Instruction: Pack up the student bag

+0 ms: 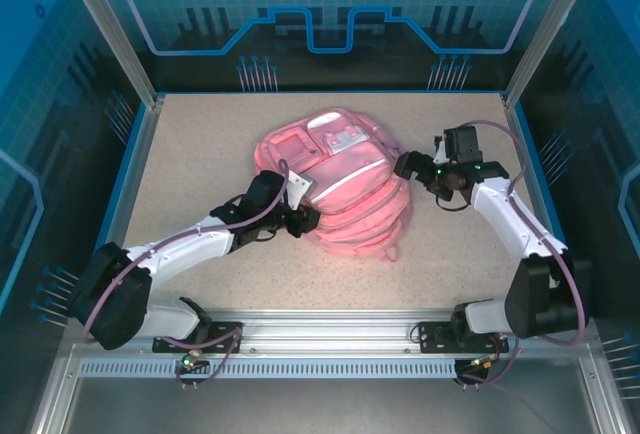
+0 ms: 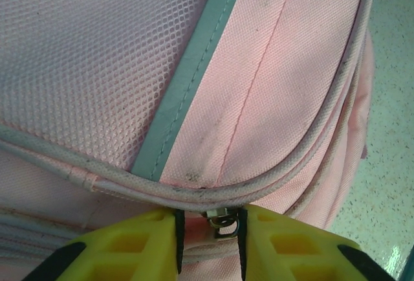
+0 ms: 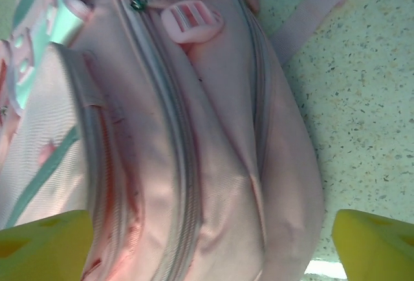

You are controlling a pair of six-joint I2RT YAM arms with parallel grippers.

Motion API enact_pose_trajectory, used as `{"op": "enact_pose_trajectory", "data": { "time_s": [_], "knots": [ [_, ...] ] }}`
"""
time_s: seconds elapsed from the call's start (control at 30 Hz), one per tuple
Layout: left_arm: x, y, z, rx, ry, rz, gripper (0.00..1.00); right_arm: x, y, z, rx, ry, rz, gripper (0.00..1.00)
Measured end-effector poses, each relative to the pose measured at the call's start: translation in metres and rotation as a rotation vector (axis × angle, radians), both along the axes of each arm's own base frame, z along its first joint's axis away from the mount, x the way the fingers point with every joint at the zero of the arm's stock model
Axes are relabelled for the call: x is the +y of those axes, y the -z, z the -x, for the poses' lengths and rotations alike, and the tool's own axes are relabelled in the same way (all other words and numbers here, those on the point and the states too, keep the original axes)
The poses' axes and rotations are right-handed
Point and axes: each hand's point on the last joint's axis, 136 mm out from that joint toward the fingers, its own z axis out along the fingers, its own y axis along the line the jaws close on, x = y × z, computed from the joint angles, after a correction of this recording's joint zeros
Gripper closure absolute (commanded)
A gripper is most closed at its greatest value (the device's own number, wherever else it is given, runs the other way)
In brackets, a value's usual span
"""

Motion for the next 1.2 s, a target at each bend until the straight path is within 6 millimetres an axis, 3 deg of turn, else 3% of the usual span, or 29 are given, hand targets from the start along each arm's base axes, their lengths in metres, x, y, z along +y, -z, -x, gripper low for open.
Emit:
{"op": "enact_pose_trajectory", "data": {
  "time_s": [0.4, 0.67, 0.93, 1.2],
  "knots": [
    [0.004, 0.005, 0.001, -0.032, 0.029, -0.053, 0.99, 0.017, 0.027, -0.008, 0.092, -0.118, -0.057, 0.28],
    [0.007, -0.005, 0.005, -0.024, 0.008, -0.025, 1.0, 0.027, 0.032, -0.003, 0.099, -0.17, -0.093, 0.41],
    [0.006, -0.003, 0.022, 0.052, -0.009, 0.056, 1.0, 0.046, 0.043, 0.011, 0.116, -0.209, -0.123, 0.45],
    [-0.023, -0.013, 0.036, 0.066, 0.038, 0.139, 1.0, 0.07, 0.037, 0.019, 0.104, -0.231, -0.151, 0.47]
  ]
}}
